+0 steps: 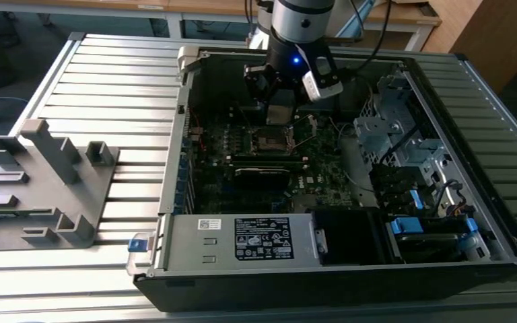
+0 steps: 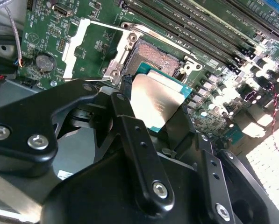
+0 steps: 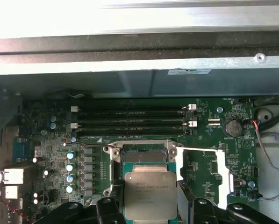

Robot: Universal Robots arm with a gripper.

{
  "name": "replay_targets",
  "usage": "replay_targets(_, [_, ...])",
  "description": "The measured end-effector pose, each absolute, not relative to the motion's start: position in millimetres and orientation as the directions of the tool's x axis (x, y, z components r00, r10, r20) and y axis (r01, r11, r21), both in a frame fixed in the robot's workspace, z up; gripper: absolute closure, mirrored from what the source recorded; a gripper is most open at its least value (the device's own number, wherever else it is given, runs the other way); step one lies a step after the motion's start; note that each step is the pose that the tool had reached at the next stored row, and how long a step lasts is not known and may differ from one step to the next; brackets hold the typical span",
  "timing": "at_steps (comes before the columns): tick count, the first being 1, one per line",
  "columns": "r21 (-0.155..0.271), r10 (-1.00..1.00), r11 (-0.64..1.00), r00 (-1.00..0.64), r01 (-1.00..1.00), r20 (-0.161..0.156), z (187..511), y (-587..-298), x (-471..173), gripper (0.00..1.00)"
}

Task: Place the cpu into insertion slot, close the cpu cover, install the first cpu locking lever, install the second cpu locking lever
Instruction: 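Place the cpu into insertion slot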

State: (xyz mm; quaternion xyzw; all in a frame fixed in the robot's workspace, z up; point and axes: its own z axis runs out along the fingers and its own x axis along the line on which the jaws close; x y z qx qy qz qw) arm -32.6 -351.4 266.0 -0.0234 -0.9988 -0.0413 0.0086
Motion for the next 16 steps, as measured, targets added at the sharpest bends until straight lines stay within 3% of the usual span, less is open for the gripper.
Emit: replay_targets(16, [0.082,0.170,0.982,-0.985,0.171,0.019,265.2,-351.4,-32.6,0.46])
